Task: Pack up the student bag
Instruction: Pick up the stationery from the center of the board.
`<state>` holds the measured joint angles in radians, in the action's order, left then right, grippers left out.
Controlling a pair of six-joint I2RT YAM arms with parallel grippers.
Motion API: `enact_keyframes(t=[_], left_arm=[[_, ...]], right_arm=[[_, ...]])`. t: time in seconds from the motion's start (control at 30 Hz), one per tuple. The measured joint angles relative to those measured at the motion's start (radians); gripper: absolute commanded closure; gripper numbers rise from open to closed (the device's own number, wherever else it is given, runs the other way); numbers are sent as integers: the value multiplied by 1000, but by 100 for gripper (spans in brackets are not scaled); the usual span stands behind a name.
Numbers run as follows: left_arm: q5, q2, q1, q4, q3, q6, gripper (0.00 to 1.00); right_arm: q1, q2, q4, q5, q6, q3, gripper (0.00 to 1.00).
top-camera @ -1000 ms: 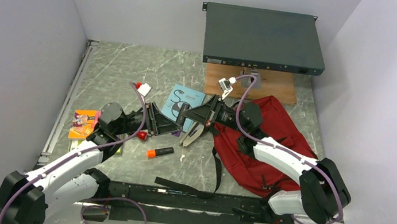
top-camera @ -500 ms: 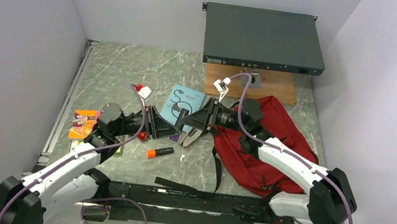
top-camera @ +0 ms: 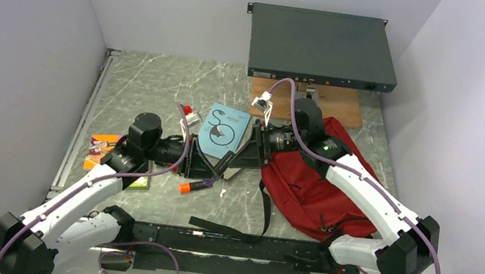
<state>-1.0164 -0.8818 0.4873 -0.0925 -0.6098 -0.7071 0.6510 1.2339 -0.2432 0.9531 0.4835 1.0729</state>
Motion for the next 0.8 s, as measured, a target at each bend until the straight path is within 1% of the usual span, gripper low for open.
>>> enact_keyframes(t=[0.13,0.2,0.3,0.33,0.47,0.63,0.8], left_arm=[[-28,-20,24,125,-26,85,100],[-39,-20,39,151,-35,105,100],[-45,-28,57,177,-46,119,100],[-45,-32,64,182,-50,121,100],[-44,-35,91,192,-58,125,100],[-36,-29,116,210,-69,130,100],[-10,-16,158,212,-69,128,100]], right_arm=[[0,18,-69,55,-48,29,43],[0,24,-87,79,-58,32,45],[0,42,-113,103,-72,40,46],[0,44,-116,106,-72,40,47],[0,51,-116,127,-72,41,58],[9,53,-132,141,-81,41,64],[21,48,-158,140,-91,35,84]])
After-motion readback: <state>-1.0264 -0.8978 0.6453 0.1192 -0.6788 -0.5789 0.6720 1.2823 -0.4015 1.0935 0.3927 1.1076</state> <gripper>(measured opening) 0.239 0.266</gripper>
